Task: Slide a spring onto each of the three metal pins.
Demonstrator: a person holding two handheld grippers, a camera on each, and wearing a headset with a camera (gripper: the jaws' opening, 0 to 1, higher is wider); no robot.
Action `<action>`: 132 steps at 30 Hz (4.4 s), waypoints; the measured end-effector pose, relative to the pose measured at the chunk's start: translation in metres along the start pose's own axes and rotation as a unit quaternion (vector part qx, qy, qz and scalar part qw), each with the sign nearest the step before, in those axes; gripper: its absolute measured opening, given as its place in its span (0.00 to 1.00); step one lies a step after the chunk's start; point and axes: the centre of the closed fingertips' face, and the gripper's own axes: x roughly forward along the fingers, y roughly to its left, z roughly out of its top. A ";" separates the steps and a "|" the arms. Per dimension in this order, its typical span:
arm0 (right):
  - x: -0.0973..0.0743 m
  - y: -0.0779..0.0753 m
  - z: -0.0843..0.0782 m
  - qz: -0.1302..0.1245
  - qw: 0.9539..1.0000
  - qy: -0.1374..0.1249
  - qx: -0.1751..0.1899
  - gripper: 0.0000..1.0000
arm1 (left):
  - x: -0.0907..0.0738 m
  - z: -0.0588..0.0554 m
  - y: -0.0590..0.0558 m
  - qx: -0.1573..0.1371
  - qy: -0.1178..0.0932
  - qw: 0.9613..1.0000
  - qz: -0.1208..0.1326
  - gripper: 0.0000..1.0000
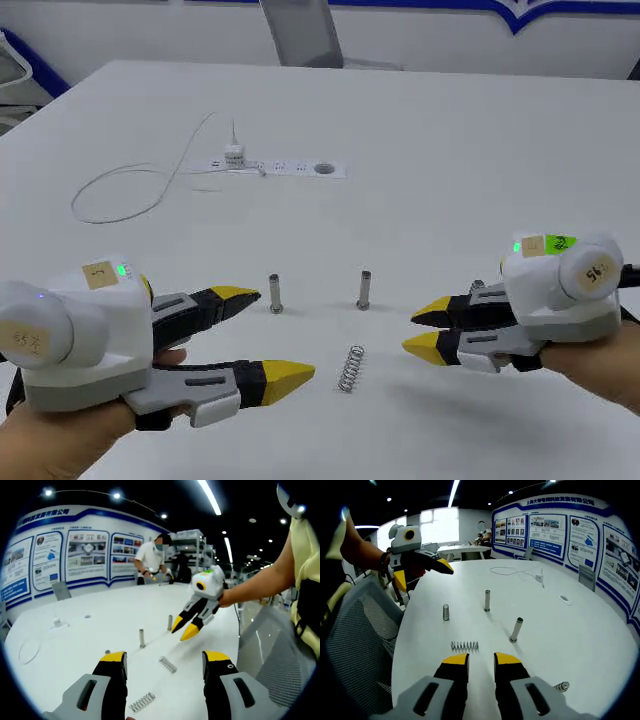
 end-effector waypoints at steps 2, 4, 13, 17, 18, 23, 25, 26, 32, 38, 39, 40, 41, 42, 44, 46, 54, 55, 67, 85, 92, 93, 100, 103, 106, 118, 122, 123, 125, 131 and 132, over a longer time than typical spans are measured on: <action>0.005 0.004 0.003 0.023 1.000 0.006 -0.018 0.22 | -0.001 -0.001 0.000 -0.001 0.001 1.000 0.001 0.62; 0.010 0.009 0.004 0.041 0.999 0.011 -0.028 0.22 | -0.001 -0.001 0.001 -0.001 0.001 1.000 0.002 0.62; 0.032 0.017 0.003 0.089 0.991 0.047 -0.093 0.23 | -0.004 -0.004 0.003 -0.005 0.005 1.000 0.008 0.62; 0.040 0.018 0.002 0.104 0.985 0.065 -0.123 0.23 | -0.005 -0.006 0.004 -0.008 0.006 1.000 0.010 0.62; 0.042 0.017 0.001 0.106 0.984 0.070 -0.127 0.24 | -0.005 -0.006 0.004 -0.008 0.006 1.000 0.011 0.62; 0.050 0.019 -0.002 0.125 0.971 0.096 -0.179 0.25 | -0.006 -0.009 0.005 -0.013 0.008 1.000 0.013 0.62; 0.053 0.020 -0.002 0.135 0.965 0.105 -0.200 0.25 | -0.007 -0.010 0.006 -0.013 0.009 1.000 0.015 0.62; 0.054 0.022 -0.003 0.140 0.962 0.108 -0.207 0.25 | -0.007 -0.010 0.006 -0.014 0.010 1.000 0.015 0.62; 0.059 0.033 -0.007 0.179 0.946 0.130 -0.238 0.24 | -0.008 -0.012 0.007 -0.016 0.011 1.000 0.017 0.62; 0.065 0.034 -0.014 0.197 0.939 0.153 -0.237 0.22 | -0.009 -0.012 0.007 -0.018 0.011 1.000 0.020 0.62; 0.066 0.034 -0.016 0.199 0.939 0.155 -0.233 0.22 | -0.009 -0.012 0.008 -0.018 0.011 1.000 0.020 0.62; 0.066 0.032 -0.019 0.197 0.939 0.163 -0.231 0.21 | -0.010 -0.012 0.007 -0.018 0.012 1.000 0.020 0.62; 0.065 0.031 -0.021 0.196 0.938 0.169 -0.232 0.20 | -0.010 -0.013 0.007 -0.018 0.012 1.000 0.020 0.62; 0.063 0.031 -0.021 0.197 0.938 0.171 -0.229 0.20 | -0.011 -0.013 0.007 -0.018 0.012 1.000 0.020 0.62; 0.061 0.031 -0.023 0.194 0.939 0.174 -0.224 0.20 | -0.011 -0.014 0.007 -0.019 0.014 1.000 0.021 0.62; 0.059 0.028 -0.025 0.190 0.939 0.180 -0.223 0.19 | -0.011 -0.016 0.007 -0.020 0.015 0.999 0.020 0.62; 0.051 0.028 -0.034 0.185 0.937 0.200 -0.217 0.15 | -0.007 -0.018 0.002 -0.016 0.020 1.000 0.009 0.62; 0.050 0.028 -0.035 0.184 0.937 0.202 -0.217 0.14 | -0.007 -0.018 0.001 -0.015 0.022 1.000 0.007 0.62; 0.031 0.040 -0.020 0.169 0.952 0.187 -0.175 0.11 | 0.014 -0.033 -0.020 0.008 0.052 0.998 -0.035 0.58; 0.020 0.078 0.019 0.187 0.952 0.152 -0.191 0.11 | 0.037 -0.040 -0.041 0.049 0.072 0.992 -0.090 0.32; 0.018 0.084 0.024 0.189 0.950 0.149 -0.199 0.11 | 0.037 -0.041 -0.045 0.064 0.072 0.990 -0.100 0.20; 0.018 0.085 0.025 0.189 0.950 0.148 -0.200 0.11 | 0.037 -0.042 -0.046 0.067 0.072 0.990 -0.103 0.17; 0.016 0.085 0.026 0.188 0.950 0.147 -0.203 0.12 | 0.036 -0.041 -0.049 0.074 0.070 0.989 -0.110 0.11; 0.015 0.085 0.025 0.187 0.951 0.144 -0.198 0.12 | 0.037 -0.040 -0.050 0.073 0.067 0.989 -0.113 0.10; 0.015 0.085 0.026 0.186 0.953 0.138 -0.194 0.13 | 0.036 -0.039 -0.049 0.072 0.064 0.989 -0.113 0.10; 0.010 0.083 0.031 0.181 0.960 0.119 -0.176 0.12 | 0.034 -0.033 -0.049 0.063 0.054 0.991 -0.109 0.10; 0.003 0.085 0.051 0.185 0.968 0.085 -0.146 0.11 | 0.035 -0.034 -0.047 0.056 0.053 0.991 -0.107 0.10; 0.002 0.085 0.053 0.185 0.968 0.084 -0.144 0.11 | 0.035 -0.033 -0.047 0.055 0.052 0.991 -0.106 0.10; 0.001 0.087 0.059 0.186 0.970 0.074 -0.136 0.11 | 0.037 -0.032 -0.045 0.054 0.050 0.992 -0.105 0.10; 0.002 0.094 0.078 0.184 0.974 0.045 -0.126 0.11 | 0.040 -0.029 -0.048 0.052 0.045 0.992 -0.107 0.10; 0.003 0.095 0.080 0.184 0.974 0.042 -0.125 0.11 | 0.040 -0.029 -0.048 0.051 0.045 0.992 -0.108 0.10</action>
